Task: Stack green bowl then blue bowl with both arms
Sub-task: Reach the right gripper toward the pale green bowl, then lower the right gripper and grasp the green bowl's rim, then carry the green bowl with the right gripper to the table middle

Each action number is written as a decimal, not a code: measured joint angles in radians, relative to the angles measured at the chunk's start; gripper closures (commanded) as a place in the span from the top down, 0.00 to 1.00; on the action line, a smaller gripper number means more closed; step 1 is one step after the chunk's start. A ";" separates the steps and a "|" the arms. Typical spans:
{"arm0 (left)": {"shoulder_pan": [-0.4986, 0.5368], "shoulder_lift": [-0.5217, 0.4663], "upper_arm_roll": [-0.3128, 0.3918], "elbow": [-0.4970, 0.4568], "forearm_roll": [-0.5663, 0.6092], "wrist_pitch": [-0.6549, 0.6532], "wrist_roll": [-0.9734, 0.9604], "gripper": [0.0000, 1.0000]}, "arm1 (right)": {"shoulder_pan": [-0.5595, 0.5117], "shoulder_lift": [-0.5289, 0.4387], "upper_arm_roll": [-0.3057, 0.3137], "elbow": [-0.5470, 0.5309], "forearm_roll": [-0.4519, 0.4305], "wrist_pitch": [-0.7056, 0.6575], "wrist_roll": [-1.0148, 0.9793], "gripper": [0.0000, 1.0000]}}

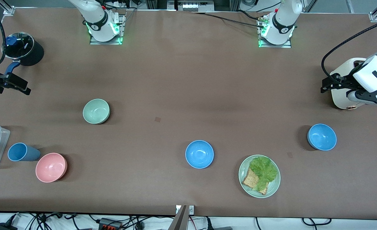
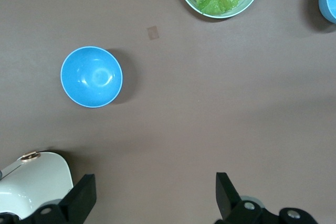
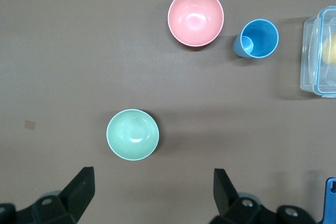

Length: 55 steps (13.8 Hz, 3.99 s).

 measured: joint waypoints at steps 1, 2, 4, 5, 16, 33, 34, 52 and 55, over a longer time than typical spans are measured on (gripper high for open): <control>0.000 0.000 0.000 0.000 0.000 0.000 0.000 1.00 | 0.000 0.000 0.000 0.000 0.000 -0.002 0.000 1.00; 0.000 0.000 0.000 0.002 0.000 0.000 0.000 1.00 | 0.000 -0.001 0.001 0.000 0.000 -0.010 0.000 1.00; 0.000 0.005 0.001 0.010 0.000 0.000 0.000 1.00 | 0.000 -0.004 0.002 0.000 0.000 -0.027 0.000 1.00; 0.000 0.009 0.001 0.017 0.000 -0.001 0.000 1.00 | 0.000 -0.005 0.003 0.000 0.000 -0.030 0.000 1.00; 0.000 0.022 0.001 0.038 0.000 -0.018 -0.001 1.00 | 0.011 0.224 0.007 -0.048 0.000 0.060 -0.004 1.00; 0.000 0.023 0.001 0.041 0.000 -0.021 -0.001 1.00 | 0.061 0.476 0.004 -0.299 -0.001 0.366 -0.005 0.00; 0.000 0.023 0.001 0.041 0.000 -0.021 -0.001 1.00 | 0.059 0.480 0.004 -0.299 -0.001 0.367 -0.005 0.00; 0.000 0.023 0.001 0.043 0.000 -0.023 -0.001 1.00 | 0.746 0.552 0.028 -0.030 0.264 0.294 0.450 0.00; 0.000 0.023 0.001 0.044 0.000 -0.023 0.000 1.00 | 0.826 0.618 0.026 0.006 0.331 0.341 0.509 0.00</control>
